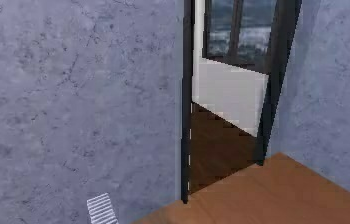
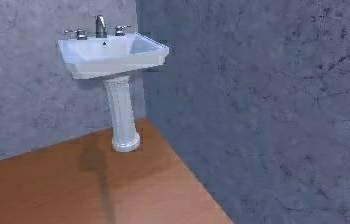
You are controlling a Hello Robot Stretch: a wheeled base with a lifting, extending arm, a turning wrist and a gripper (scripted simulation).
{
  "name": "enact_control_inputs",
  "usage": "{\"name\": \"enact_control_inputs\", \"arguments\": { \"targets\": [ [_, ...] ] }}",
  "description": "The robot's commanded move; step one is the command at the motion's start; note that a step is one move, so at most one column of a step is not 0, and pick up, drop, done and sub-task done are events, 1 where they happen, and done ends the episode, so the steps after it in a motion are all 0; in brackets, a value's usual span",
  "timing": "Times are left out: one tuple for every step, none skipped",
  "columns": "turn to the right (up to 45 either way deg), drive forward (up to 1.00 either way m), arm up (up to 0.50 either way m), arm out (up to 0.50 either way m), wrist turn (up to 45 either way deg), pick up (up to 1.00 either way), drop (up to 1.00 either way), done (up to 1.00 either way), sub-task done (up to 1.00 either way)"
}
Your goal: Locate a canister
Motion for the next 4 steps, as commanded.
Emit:
{"name": "enact_control_inputs", "arguments": {
  "targets": [
    [45.0,0.00,0.00,0.00,0.0,0.00,0.00,0.00,0.00],
    [45.0,0.00,0.00,0.00,0.0,0.00,0.00,0.00,0.00],
    [45.0,0.00,0.00,0.00,0.0,0.00,0.00,0.00,0.00],
    [15.0,0.00,0.00,0.00,0.0,0.00,0.00,0.00,0.00]
  ]
}}
